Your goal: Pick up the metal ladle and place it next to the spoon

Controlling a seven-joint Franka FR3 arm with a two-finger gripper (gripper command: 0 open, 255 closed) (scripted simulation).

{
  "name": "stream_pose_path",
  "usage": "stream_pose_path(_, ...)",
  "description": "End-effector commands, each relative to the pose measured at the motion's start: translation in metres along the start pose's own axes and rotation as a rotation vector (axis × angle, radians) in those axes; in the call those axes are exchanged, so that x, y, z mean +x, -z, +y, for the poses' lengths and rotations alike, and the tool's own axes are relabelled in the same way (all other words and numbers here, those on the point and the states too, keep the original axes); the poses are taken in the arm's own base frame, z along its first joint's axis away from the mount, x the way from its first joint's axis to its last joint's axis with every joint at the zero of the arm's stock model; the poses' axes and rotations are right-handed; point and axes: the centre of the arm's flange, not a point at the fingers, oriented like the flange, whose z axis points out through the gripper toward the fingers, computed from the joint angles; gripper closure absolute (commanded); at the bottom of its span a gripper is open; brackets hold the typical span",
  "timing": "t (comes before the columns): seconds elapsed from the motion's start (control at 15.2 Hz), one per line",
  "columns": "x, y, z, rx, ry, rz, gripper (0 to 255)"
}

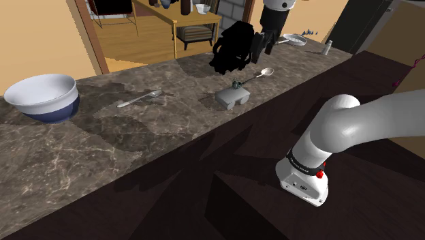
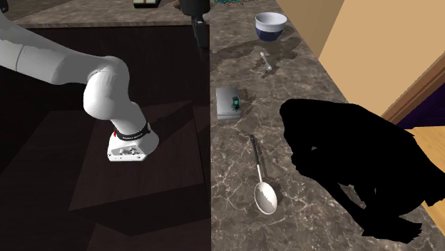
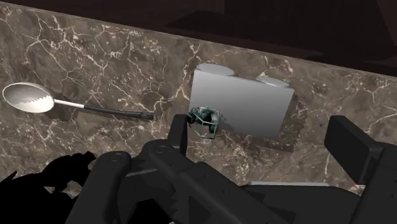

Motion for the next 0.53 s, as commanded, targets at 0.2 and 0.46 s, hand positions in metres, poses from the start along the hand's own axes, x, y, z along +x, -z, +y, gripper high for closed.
stream_pose_path(0.2,-0.007,-0.02,0.036,0.02,0.138,-0.007,0)
stream_pose_path(0.46,-0.009,-0.048,0.084,0.046,0.321,-0.016,0)
